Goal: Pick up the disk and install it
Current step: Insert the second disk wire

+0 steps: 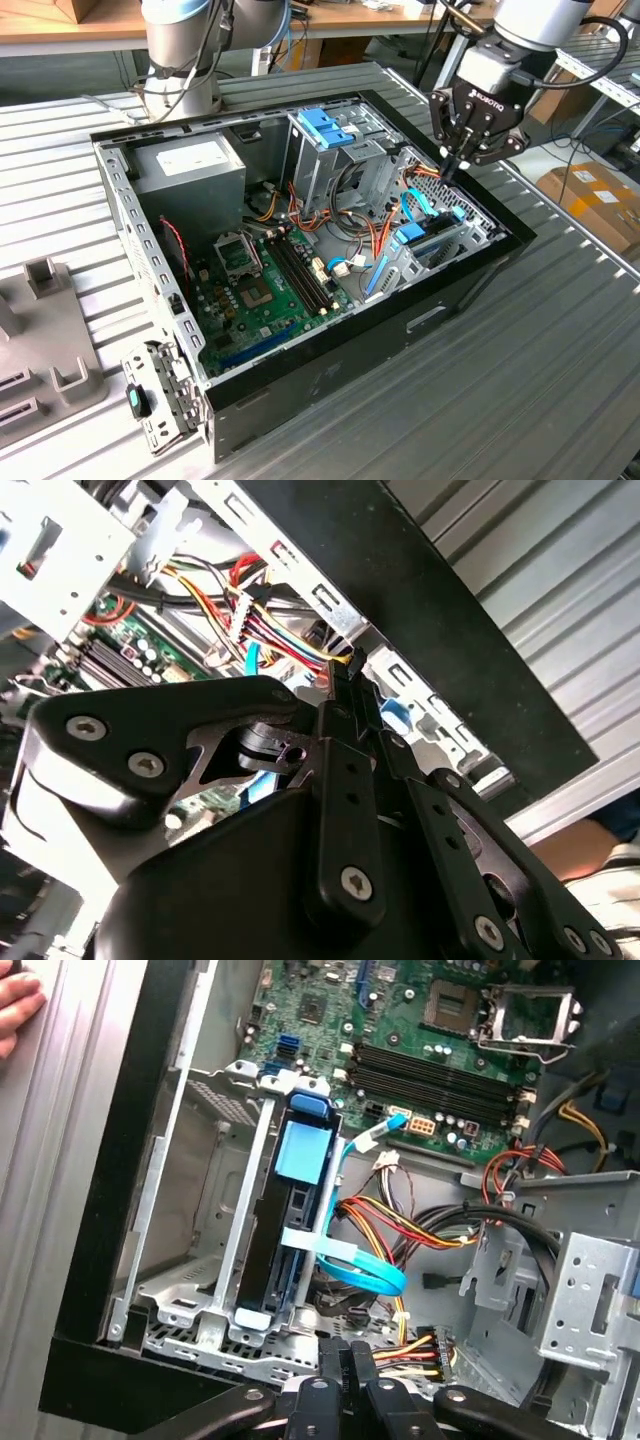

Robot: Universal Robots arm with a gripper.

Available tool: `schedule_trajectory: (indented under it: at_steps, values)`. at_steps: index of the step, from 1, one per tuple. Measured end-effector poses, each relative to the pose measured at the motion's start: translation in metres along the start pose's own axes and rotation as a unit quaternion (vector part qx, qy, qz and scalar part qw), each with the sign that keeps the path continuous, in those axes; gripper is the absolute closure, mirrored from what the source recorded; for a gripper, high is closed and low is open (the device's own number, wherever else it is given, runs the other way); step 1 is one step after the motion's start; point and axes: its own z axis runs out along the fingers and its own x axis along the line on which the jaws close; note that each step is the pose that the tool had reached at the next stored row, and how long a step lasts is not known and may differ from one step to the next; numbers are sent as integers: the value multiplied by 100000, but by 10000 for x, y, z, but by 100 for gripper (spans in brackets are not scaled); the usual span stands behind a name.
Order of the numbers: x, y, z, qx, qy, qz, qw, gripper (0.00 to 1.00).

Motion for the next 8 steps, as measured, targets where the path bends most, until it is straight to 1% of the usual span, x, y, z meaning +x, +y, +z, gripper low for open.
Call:
schedule_trajectory:
  at_steps: [2,3,4,5,6,7,8]
  values:
    - [0,0,4,-23,-15,1631,99987,84]
    - [0,0,7,-44,-23,3160,99950,84]
    - [0,0,10,-56,-30,3966,99921,84]
    - [0,0,11,-64,-33,4556,99896,84]
    - [0,0,14,-78,-37,5447,99852,84]
    - [0,0,14,-81,-35,5819,99830,84]
    - [0,2,15,-63,-188,5962,99822,84]
